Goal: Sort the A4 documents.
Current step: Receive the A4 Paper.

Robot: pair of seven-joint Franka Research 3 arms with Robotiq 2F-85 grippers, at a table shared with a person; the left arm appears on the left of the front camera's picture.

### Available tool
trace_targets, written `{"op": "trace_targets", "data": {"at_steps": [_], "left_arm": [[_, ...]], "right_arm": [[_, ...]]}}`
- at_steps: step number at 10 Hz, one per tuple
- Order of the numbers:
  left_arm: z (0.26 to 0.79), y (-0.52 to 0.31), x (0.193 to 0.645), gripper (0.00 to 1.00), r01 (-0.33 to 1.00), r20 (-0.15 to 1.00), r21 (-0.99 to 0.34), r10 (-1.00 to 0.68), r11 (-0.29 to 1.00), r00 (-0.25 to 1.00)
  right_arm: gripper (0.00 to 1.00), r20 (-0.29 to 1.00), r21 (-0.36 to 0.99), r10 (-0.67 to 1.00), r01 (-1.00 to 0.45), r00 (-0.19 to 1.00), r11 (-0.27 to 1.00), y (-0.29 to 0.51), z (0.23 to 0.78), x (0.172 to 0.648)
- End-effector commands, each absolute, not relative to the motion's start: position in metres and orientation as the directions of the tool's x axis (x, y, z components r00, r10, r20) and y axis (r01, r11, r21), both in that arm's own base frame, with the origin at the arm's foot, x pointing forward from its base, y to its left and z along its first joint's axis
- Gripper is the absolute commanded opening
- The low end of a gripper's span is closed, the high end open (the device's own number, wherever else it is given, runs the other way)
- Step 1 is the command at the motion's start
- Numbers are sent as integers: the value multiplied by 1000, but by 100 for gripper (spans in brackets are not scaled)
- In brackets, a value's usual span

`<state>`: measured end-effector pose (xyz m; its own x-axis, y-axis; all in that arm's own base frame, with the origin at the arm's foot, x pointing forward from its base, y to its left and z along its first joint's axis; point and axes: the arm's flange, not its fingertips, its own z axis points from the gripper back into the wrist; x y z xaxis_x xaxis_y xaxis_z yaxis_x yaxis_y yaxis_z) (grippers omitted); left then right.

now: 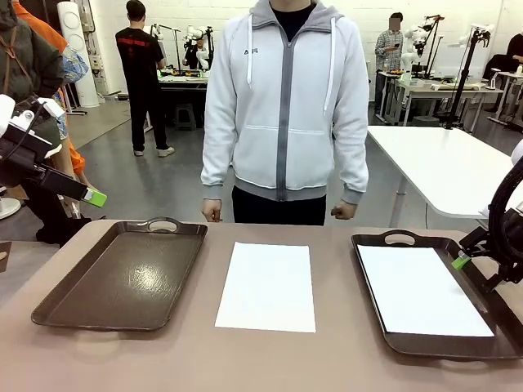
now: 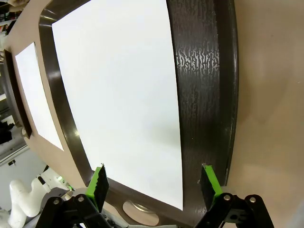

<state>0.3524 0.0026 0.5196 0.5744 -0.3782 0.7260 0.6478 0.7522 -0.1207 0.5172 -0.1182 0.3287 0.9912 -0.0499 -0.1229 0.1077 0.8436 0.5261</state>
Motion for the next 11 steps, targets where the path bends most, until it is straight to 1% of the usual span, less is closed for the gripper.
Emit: {"op": "trace_targets", "data": {"at_steps": [1,2,4,5,6,8,10,11], "left_arm": [[518,5,354,100,657,729,-124,-381,743,569],[518,5,354,100,657,729,-124,-381,743,569],[518,5,354,100,657,729,-124,-381,743,569],[518,5,354,100,657,729,-124,-381,743,569],[518,5,354,100,657,729,-124,-381,743,569],[518,5,354,100,657,729,-124,-381,743,569],[518,5,354,100,657,729,-124,-381,743,569],[518,5,354,100,657,729,-124,-381,743,569]], "right_arm": [[100,-123,526,-50,108,991,844,-118,329,517],[100,264,446,85,-200,961,872,-100,400,441],[100,282,445,96,-219,954,868,-100,404,437],[100,405,428,141,-324,903,844,-97,432,413],[100,481,410,154,-377,863,831,-96,452,402],[100,576,405,191,-480,795,778,-92,484,385],[100,617,415,273,-600,738,684,-88,505,381],[100,596,432,326,-635,734,640,-85,510,380]]}}
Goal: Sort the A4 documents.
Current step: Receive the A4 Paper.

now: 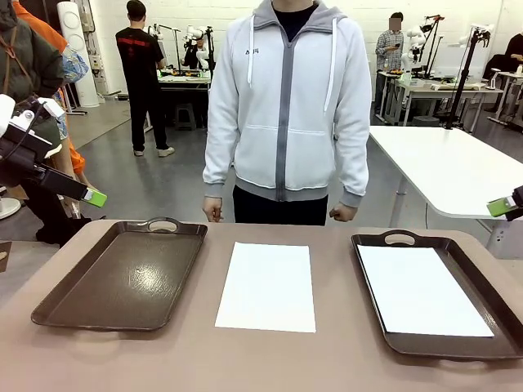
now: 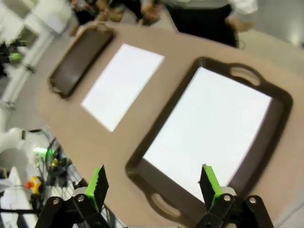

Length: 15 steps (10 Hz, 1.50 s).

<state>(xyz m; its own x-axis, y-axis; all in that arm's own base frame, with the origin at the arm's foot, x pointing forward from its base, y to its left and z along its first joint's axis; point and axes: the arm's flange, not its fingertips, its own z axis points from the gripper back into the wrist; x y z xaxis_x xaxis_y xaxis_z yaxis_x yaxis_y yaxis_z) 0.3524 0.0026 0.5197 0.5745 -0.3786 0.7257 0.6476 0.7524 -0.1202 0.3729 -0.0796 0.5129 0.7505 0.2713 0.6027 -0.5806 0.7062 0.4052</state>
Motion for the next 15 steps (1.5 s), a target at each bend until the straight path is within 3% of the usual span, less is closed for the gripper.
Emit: {"op": "trace_targets", "data": {"at_steps": [1,6,15], "left_arm": [[518,5,354,100,657,729,-124,-381,743,569],[518,5,354,100,657,729,-124,-381,743,569],[518,5,354,100,657,729,-124,-381,743,569]], "right_arm": [[100,583,445,356,-654,730,612,-80,514,382],[100,610,426,437,-739,661,522,-53,546,389],[100,582,453,428,-713,692,536,-50,535,396]]}}
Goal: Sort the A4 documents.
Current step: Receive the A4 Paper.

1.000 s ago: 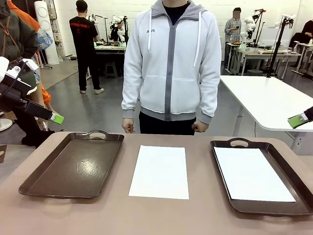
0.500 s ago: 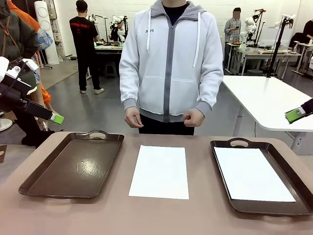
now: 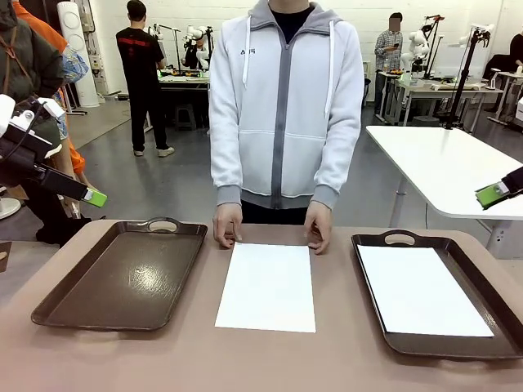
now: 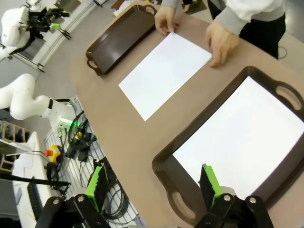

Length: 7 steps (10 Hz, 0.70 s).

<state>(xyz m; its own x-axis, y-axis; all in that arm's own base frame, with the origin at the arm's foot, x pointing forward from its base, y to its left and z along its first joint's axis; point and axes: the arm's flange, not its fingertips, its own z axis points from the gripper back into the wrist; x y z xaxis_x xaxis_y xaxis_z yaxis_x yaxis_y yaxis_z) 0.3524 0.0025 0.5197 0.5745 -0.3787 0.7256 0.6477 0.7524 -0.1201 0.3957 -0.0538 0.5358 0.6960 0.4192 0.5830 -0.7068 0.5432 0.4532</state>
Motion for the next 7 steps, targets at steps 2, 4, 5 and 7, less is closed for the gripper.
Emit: {"op": "trace_targets", "data": {"at_steps": [2,4,5,7], "left_arm": [[518,5,354,100,657,729,-124,-381,743,569],[518,5,354,100,657,729,-124,-381,743,569],[518,5,354,100,657,729,-124,-381,743,569],[518,5,354,100,657,729,-124,-381,743,569]], "right_arm": [[100,582,453,428,-713,692,536,-50,535,396],[100,582,453,428,-713,692,536,-50,535,396],[100,582,453,428,-713,692,536,-50,535,396],[100,582,453,428,-713,692,536,-50,535,396]]}}
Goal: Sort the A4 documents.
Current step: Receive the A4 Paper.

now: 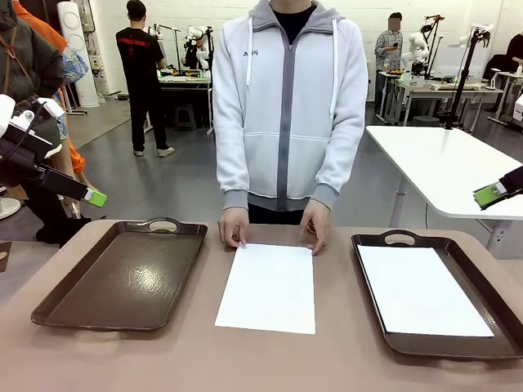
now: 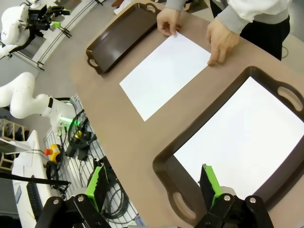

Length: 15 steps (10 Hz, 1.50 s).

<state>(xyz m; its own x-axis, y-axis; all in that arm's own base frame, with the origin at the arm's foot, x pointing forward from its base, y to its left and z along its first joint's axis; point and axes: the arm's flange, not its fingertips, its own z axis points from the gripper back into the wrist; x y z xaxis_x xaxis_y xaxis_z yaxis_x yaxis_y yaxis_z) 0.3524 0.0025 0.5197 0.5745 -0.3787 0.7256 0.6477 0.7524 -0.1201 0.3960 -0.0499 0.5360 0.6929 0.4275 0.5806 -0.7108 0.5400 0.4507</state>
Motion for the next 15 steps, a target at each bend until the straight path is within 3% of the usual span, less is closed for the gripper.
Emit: {"op": "trace_targets", "data": {"at_steps": [1,15], "left_arm": [[518,5,354,100,657,729,-124,-381,743,569],[518,5,354,100,657,729,-124,-381,743,569]], "right_arm": [[100,582,453,428,-713,692,536,-50,535,396],[100,582,453,428,-713,692,536,-50,535,396]]}}
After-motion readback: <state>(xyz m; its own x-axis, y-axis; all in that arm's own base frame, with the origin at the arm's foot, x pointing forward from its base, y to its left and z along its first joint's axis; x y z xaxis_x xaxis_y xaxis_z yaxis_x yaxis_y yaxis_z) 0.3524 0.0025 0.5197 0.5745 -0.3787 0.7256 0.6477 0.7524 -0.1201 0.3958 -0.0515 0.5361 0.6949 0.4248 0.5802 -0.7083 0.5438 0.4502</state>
